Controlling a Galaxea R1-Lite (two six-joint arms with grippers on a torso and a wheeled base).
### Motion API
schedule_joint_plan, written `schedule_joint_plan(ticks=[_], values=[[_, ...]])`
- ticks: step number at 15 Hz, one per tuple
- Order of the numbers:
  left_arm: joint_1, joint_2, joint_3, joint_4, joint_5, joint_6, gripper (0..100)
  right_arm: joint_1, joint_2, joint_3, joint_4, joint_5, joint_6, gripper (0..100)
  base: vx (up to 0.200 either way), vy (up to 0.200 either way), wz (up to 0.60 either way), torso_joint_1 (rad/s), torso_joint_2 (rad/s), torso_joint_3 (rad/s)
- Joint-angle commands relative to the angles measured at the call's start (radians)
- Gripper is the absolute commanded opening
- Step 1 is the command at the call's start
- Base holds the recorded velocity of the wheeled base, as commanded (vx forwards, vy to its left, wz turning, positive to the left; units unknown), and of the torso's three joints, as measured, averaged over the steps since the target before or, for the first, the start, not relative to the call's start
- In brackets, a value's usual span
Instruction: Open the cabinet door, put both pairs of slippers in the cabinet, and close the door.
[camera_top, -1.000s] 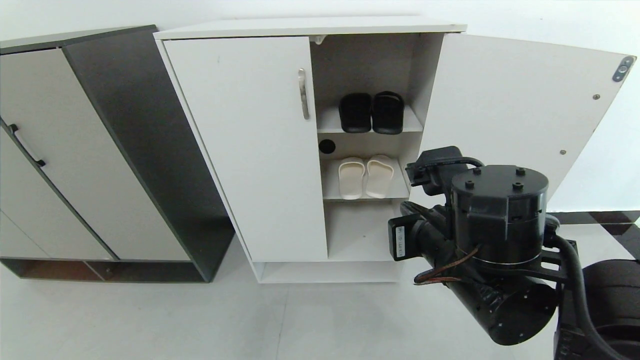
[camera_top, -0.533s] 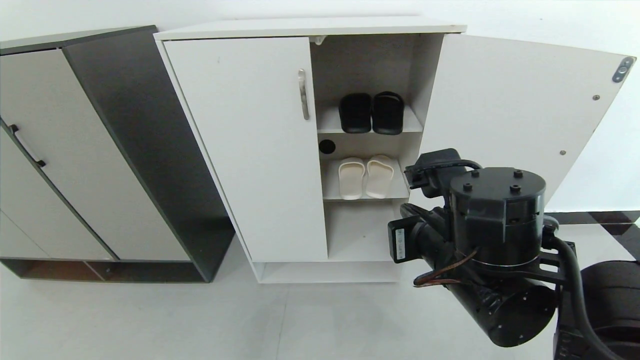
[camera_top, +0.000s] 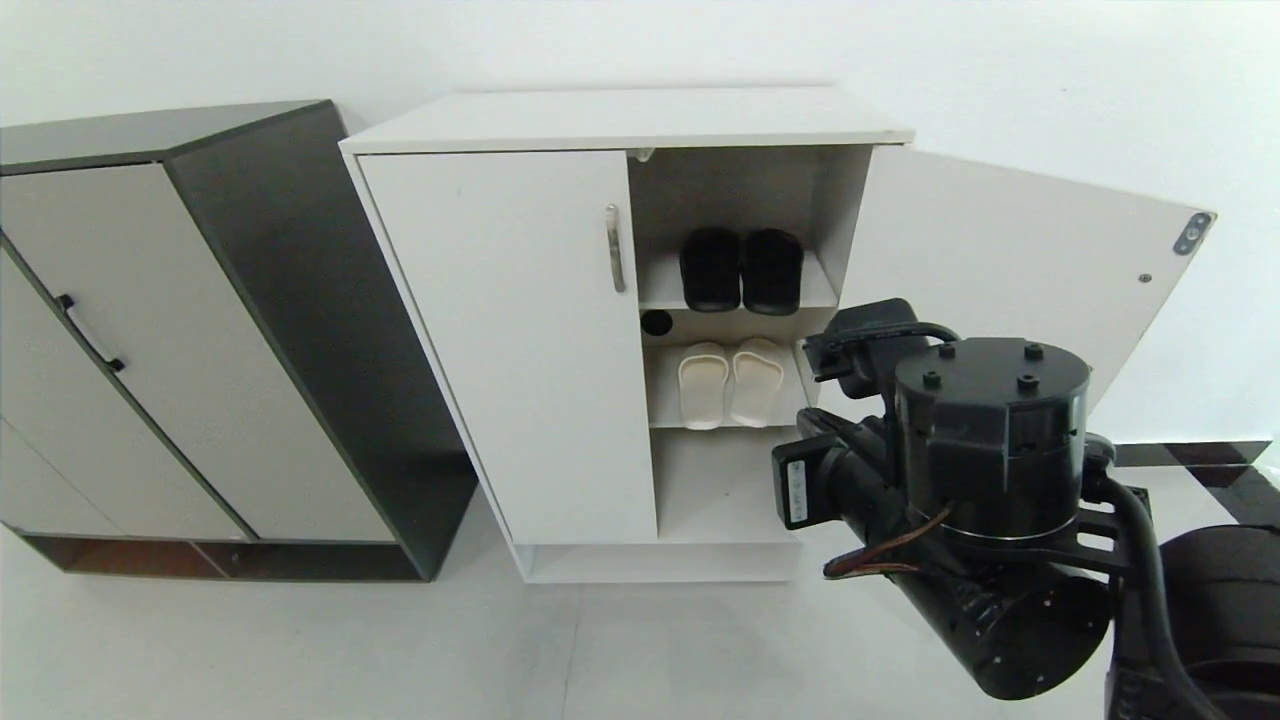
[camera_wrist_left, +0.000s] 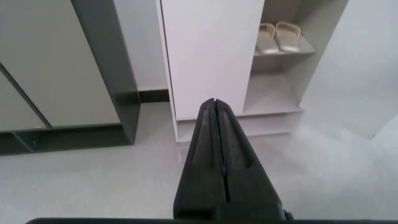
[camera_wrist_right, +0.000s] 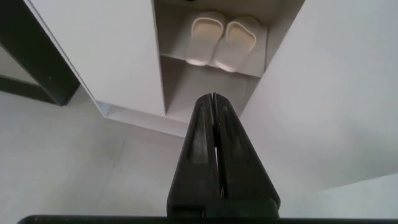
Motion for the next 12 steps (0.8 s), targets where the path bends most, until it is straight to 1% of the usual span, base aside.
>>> schedule_joint_plan(ticks=[1,7,12], values=[[0.0,0.0,0.0,0.0,0.0,0.0,0,0.0,0.002,0.0,0.0,0.0,0.0,0,0.0,0.0,0.0,0.115,-0.48,-0.359],[0.0,0.0,0.0,0.0,0.0,0.0,0,-0.001,0.002,0.0,0.0,-0.002,-0.002,0,0.0,0.0,0.0,0.145,-0.47,-0.331],[0.0,0.0,0.0,0.0,0.0,0.0,0,-0.004,0.001,0.0,0.0,0.0,-0.002,0,0.0,0.0,0.0,0.177,-0.49,-0.312]])
